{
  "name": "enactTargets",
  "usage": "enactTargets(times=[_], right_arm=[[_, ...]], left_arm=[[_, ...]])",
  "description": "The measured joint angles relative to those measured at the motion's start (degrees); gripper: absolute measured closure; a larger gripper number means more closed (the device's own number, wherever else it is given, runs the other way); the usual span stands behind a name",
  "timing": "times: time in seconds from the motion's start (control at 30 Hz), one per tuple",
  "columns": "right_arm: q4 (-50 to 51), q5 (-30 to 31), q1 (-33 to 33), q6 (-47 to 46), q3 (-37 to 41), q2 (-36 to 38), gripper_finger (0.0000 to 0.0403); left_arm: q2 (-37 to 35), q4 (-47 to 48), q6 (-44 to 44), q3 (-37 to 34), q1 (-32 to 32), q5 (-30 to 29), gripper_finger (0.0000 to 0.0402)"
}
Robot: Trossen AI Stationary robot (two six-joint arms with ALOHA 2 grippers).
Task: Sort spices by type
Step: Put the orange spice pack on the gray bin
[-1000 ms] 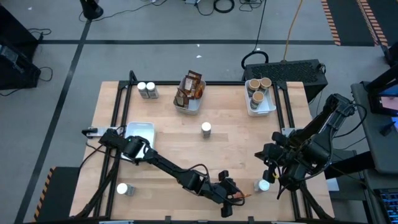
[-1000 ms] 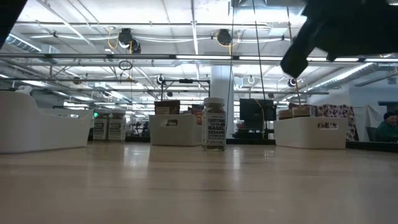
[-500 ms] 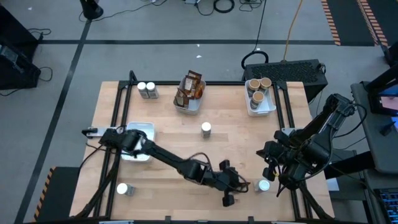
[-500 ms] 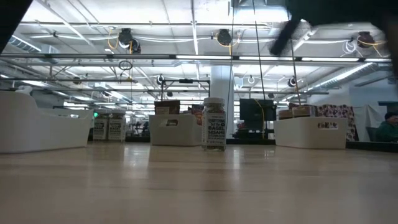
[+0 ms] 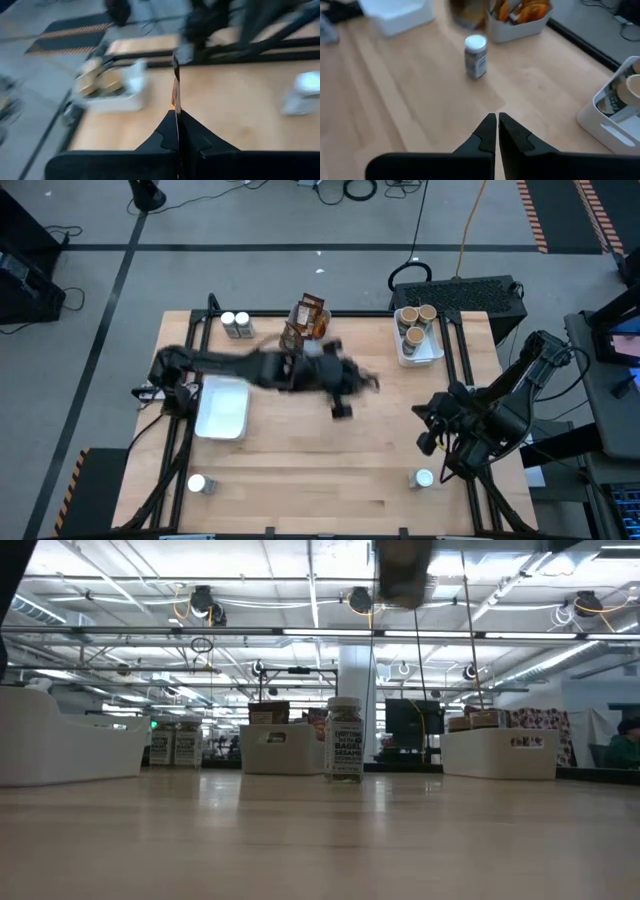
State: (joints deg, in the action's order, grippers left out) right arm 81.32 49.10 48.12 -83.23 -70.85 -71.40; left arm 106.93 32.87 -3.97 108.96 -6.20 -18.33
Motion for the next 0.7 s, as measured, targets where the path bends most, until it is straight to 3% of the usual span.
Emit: enactTargets(times=[0.17, 0.27, 0.43, 0.53, 0.7], right_arm=[[0.3, 3.4, -3.4, -4.7, 0.0, 0.0, 0.0403], [0.3, 5.4, -6.5, -8.1, 0.0, 0.0, 0.0403], [0.0, 4.7, -12.0, -12.8, 0.0, 0.0, 0.0403], [-0.2, 4.6, -14.3, -13.9, 0.0, 0.0, 0.0403], [-0.2, 4.9, -18.0, -13.6, 0.0, 0.0, 0.0403]], left_arm=[[-5.4, 8.3, -5.5, 0.0, 9.1, 0.6, 0.0400], [-7.7, 10.8, -8.1, -1.7, 15.3, 4.9, 0.0401], [-11.1, 5.8, -7.0, -11.1, 27.0, 16.1, 0.0401], [-12.3, 2.7, -5.0, -15.3, 31.3, 17.5, 0.0401], [-12.1, 1.1, 0.7, -17.9, 32.9, 16.8, 0.0401]])
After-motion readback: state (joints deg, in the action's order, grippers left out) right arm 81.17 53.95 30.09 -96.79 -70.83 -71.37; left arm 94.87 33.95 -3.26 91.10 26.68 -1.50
